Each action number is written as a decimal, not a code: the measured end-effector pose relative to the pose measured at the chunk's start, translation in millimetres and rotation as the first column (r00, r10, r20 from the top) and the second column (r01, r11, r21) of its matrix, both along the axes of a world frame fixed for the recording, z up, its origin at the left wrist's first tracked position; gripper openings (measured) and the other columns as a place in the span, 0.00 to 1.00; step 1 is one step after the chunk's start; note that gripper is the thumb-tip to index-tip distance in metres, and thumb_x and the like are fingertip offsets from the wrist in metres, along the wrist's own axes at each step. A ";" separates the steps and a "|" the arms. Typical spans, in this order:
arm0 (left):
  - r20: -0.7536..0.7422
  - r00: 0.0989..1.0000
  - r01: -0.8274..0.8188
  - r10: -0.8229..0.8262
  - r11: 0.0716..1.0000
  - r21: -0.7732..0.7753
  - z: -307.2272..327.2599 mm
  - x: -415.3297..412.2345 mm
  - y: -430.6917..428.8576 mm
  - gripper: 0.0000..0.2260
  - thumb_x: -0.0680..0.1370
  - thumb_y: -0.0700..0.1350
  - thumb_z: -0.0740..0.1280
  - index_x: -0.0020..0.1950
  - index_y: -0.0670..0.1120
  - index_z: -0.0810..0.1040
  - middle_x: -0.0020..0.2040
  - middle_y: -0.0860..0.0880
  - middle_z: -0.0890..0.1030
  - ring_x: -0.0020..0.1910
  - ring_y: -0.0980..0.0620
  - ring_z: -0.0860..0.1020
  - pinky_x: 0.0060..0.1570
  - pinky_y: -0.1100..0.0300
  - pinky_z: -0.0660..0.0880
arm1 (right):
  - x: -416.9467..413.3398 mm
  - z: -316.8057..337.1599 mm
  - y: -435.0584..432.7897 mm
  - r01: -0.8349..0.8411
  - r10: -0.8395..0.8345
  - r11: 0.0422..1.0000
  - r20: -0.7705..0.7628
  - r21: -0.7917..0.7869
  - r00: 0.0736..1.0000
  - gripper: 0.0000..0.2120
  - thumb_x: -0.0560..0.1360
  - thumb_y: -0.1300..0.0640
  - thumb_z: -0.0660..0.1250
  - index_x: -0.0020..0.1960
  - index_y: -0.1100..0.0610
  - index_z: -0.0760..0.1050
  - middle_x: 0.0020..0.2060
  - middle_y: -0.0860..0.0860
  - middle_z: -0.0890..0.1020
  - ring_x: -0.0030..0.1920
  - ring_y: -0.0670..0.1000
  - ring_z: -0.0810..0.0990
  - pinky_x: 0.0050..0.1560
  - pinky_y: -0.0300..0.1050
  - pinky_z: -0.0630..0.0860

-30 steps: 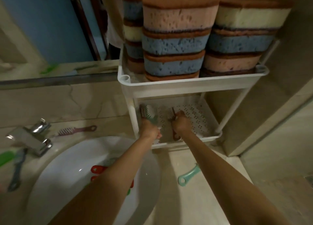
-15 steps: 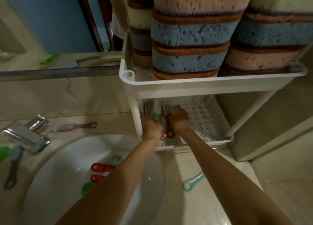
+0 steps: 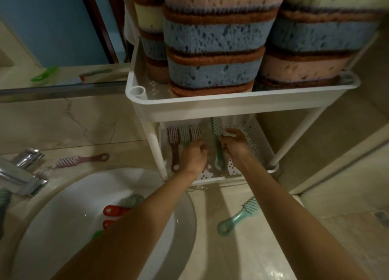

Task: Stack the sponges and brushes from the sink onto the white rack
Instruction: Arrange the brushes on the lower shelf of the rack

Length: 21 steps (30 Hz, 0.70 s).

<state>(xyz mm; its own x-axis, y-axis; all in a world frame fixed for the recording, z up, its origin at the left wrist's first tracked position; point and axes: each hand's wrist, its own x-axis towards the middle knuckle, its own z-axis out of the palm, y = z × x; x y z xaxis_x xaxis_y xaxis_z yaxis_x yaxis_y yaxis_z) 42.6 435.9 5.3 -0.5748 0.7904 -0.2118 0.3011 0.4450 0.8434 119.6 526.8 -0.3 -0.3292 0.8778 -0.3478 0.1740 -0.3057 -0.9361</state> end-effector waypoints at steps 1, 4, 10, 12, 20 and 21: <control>-0.198 0.975 0.090 -0.099 0.994 -0.053 -1.2 -3.8 -5.9 0.09 0.79 0.37 0.58 0.51 0.38 0.79 0.45 0.41 0.80 0.41 0.48 0.77 0.37 0.62 0.74 | 0.8 -3.8 3.9 -0.010 0.004 0.999 0.147 0.040 0.989 0.08 0.77 0.63 0.62 0.55 0.63 0.71 0.45 0.55 0.78 0.49 0.56 0.79 0.46 0.40 0.79; -0.533 0.742 0.283 -0.406 0.911 -0.300 -3.6 -13.2 -17.4 0.11 0.79 0.43 0.61 0.59 0.43 0.78 0.58 0.45 0.79 0.56 0.47 0.78 0.51 0.60 0.73 | 1.5 -16.5 8.3 -0.056 0.020 0.994 0.338 0.097 0.941 0.13 0.77 0.62 0.62 0.61 0.63 0.69 0.53 0.59 0.77 0.58 0.59 0.76 0.60 0.49 0.74; -0.542 0.536 0.337 -0.647 0.753 -0.564 -18.4 -18.2 -11.7 0.21 0.80 0.49 0.58 0.73 0.49 0.62 0.78 0.48 0.53 0.77 0.45 0.50 0.73 0.36 0.43 | -11.2 -25.4 5.6 -0.267 0.087 0.922 0.522 0.280 0.849 0.12 0.78 0.63 0.60 0.61 0.61 0.71 0.59 0.60 0.76 0.59 0.59 0.75 0.59 0.47 0.71; -0.543 0.537 0.338 -0.645 0.755 -0.562 -20.4 -19.9 -9.4 0.20 0.80 0.49 0.58 0.72 0.50 0.63 0.78 0.49 0.51 0.77 0.46 0.47 0.72 0.35 0.39 | -19.4 -29.0 8.6 -0.293 0.056 0.906 0.600 0.304 0.798 0.08 0.79 0.62 0.57 0.55 0.59 0.72 0.57 0.59 0.78 0.56 0.57 0.77 0.57 0.46 0.73; -0.405 0.712 0.392 -0.574 0.803 -0.448 -31.3 -23.3 -5.1 0.34 0.78 0.46 0.63 0.77 0.45 0.46 0.78 0.46 0.50 0.76 0.47 0.56 0.73 0.49 0.59 | -40.0 -35.8 10.7 -0.357 0.034 0.856 0.648 0.374 0.761 0.14 0.78 0.64 0.55 0.58 0.62 0.76 0.55 0.60 0.80 0.55 0.57 0.78 0.58 0.47 0.74; -0.393 0.728 0.393 -0.562 0.812 -0.433 -31.7 -24.0 -4.7 0.35 0.77 0.46 0.64 0.77 0.45 0.46 0.78 0.47 0.51 0.76 0.47 0.56 0.73 0.49 0.59 | -40.8 -36.5 10.8 -0.352 0.041 0.862 0.643 0.364 0.765 0.13 0.78 0.64 0.55 0.56 0.62 0.76 0.54 0.60 0.80 0.55 0.58 0.78 0.56 0.46 0.75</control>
<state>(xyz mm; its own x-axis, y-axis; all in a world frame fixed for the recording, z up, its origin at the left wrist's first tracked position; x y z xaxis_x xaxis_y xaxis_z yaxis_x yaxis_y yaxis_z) 18.6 431.2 -26.4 -0.2270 0.9304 -0.2877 0.8681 0.3272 0.3732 78.8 537.5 -36.9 -0.3734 0.9190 -0.1263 0.7459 0.2165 -0.6299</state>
